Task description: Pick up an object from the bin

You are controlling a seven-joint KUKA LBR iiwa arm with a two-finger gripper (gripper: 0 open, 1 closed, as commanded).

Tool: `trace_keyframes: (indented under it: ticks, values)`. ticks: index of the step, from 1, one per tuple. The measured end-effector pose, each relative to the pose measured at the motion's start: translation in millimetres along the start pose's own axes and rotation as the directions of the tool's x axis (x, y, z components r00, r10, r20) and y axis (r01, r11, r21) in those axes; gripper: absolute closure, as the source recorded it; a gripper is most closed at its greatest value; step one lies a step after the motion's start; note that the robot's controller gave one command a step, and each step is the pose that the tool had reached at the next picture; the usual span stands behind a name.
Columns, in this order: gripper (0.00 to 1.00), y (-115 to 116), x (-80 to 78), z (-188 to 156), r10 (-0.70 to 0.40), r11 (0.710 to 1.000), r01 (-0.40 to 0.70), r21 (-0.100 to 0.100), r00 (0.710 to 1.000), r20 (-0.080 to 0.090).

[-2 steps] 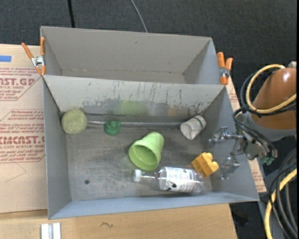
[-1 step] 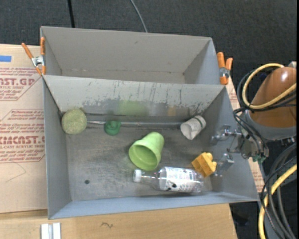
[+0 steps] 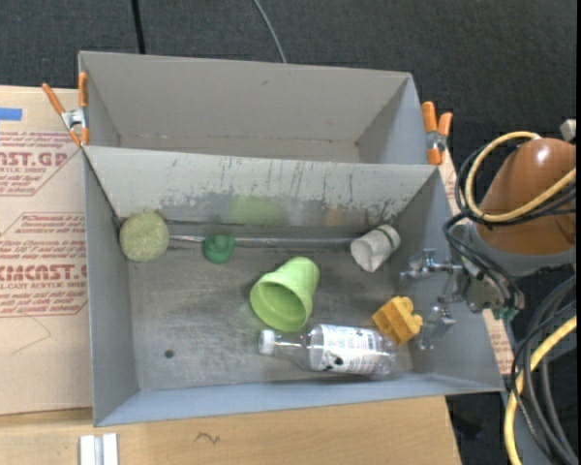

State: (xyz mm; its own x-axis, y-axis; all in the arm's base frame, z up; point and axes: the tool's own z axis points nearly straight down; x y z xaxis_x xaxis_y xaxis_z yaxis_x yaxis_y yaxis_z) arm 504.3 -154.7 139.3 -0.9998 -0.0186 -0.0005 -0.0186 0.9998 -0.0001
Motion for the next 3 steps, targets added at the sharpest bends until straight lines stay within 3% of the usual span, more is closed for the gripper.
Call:
trace_keyframes:
  ticks: [1, 2, 3]
  values:
    - [0.00, -1.1, -7.2, 39.1, -0.029, 1.000, 0.029, -0.001, 1.000, 0.001]
    - [1.00, -6.2, -3.3, 54.4, 0.020, 1.000, -0.020, 0.011, 1.000, 0.022]
    - [1.00, -6.0, -3.5, 54.5, 0.019, 1.000, -0.019, 0.011, 1.000, 0.022]
